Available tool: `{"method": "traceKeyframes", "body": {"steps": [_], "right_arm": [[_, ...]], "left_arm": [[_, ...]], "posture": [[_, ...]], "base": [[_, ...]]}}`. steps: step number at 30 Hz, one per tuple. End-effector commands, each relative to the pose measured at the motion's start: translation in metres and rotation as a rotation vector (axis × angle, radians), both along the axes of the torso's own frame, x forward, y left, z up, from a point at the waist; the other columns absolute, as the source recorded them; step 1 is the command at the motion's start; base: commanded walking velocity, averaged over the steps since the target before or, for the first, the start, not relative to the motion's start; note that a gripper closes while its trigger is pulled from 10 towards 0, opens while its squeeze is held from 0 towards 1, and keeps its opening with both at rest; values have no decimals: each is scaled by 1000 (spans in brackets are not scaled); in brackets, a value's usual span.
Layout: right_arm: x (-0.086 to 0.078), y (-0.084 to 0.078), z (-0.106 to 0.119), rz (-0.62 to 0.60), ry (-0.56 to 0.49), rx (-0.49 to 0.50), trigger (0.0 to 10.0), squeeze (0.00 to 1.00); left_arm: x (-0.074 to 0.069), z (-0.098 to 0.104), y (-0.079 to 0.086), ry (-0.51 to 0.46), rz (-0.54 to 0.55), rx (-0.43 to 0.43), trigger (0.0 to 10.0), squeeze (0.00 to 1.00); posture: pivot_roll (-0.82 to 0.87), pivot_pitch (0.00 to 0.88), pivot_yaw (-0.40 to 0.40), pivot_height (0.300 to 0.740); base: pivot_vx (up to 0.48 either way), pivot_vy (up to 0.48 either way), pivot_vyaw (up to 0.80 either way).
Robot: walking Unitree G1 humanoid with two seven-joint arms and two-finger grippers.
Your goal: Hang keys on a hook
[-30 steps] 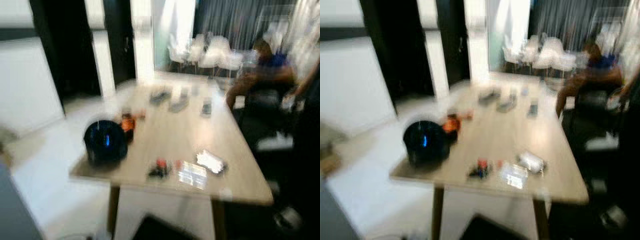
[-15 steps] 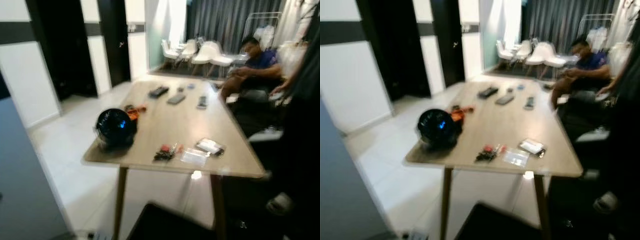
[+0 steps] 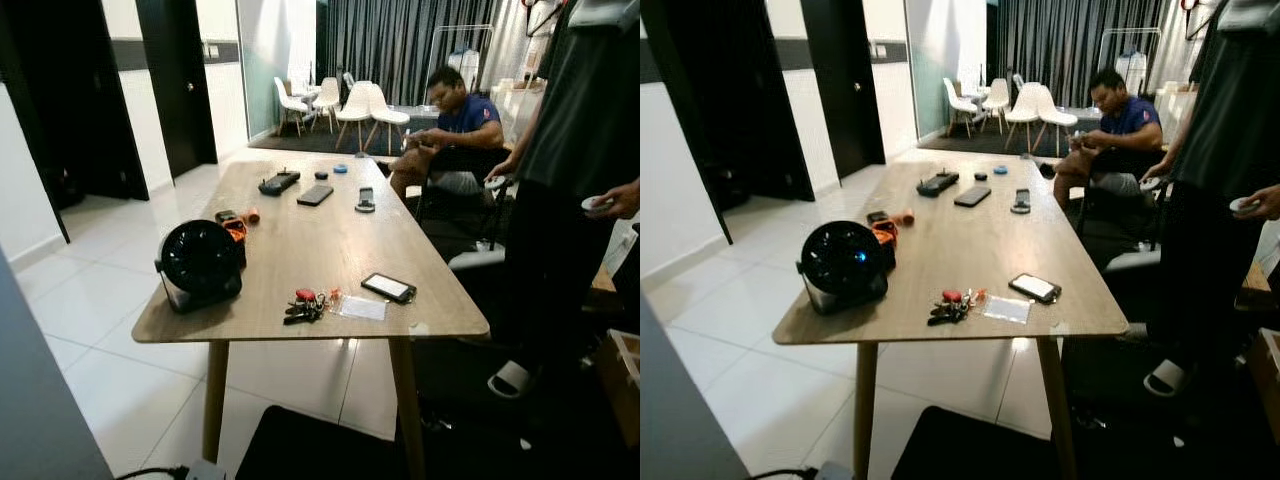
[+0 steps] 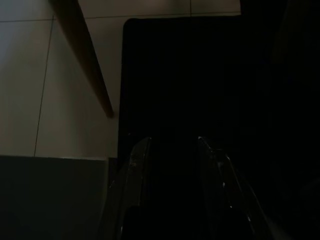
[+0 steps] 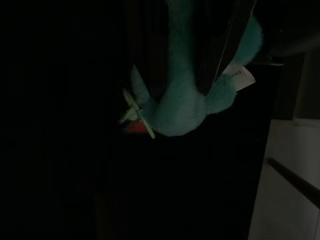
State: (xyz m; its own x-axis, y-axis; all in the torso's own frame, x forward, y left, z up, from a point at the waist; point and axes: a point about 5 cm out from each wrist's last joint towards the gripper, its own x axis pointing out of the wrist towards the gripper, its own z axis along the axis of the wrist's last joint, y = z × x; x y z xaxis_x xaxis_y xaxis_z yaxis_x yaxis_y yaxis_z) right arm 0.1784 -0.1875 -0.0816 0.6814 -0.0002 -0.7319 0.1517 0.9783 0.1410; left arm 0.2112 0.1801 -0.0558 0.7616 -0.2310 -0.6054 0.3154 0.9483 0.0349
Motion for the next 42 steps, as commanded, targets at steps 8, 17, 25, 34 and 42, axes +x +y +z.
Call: {"method": "traceKeyframes", "body": {"steps": [8, 17, 25, 34, 42], "right_arm": [[2, 2, 1, 14, -5, -6, 10000, 0], [4, 3, 1, 15, -9, -5, 10000, 0], [5, 3, 2, 12, -10, -6, 10000, 0], [4, 1, 2, 12, -8, -10, 10000, 0], [5, 0, 2, 14, -8, -13, 10000, 0]], "left_arm": [[-1, 0, 0, -3, -2, 1, 10000, 0], [-1, -1, 0, -1, 6, -3, 10000, 0], [0, 0, 1, -6, 43, -13, 10000, 0], [1, 1, 3, -13, 82, -20, 10000, 0], [3, 1, 1, -19, 70, -7, 10000, 0]], "posture": [[63, 13, 27, 740], [61, 18, 26, 740], [60, 22, 24, 740], [58, 25, 21, 740], [53, 26, 21, 740]], "base": [[0, 0, 0], [0, 0, 0], [0, 0, 0], [0, 0, 0], [0, -300, 0]]}}
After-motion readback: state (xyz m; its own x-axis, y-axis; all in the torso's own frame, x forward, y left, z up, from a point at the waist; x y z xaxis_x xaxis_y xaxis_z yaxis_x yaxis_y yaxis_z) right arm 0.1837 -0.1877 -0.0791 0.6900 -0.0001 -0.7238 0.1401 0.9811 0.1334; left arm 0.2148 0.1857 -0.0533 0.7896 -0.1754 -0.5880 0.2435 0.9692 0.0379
